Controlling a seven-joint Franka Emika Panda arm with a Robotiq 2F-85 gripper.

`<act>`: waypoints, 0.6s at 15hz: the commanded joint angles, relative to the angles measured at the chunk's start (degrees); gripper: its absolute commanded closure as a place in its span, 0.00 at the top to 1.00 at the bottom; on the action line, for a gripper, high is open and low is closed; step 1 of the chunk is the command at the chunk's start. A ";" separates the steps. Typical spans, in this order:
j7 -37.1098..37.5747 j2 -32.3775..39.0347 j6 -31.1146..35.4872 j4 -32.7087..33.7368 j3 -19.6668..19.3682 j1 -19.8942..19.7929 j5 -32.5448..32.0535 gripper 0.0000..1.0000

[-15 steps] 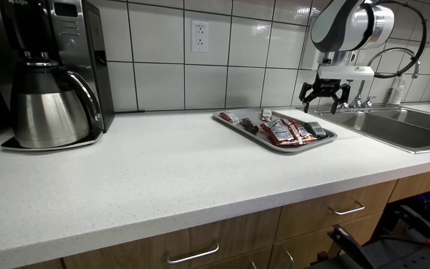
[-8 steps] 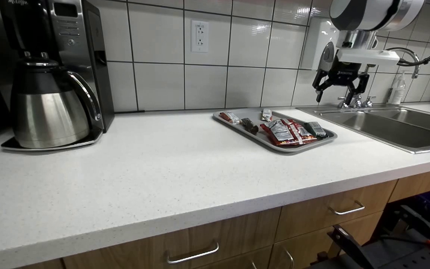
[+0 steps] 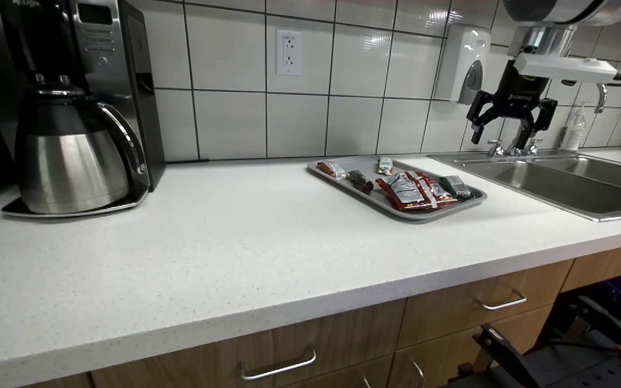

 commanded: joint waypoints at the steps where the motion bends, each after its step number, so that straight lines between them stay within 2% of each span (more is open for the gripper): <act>1: -0.53 -1.20 -0.47 -0.99 0.61 -0.60 0.02 1.00; 9: -1.27 -3.88 -0.99 -3.42 0.60 -0.60 0.04 1.00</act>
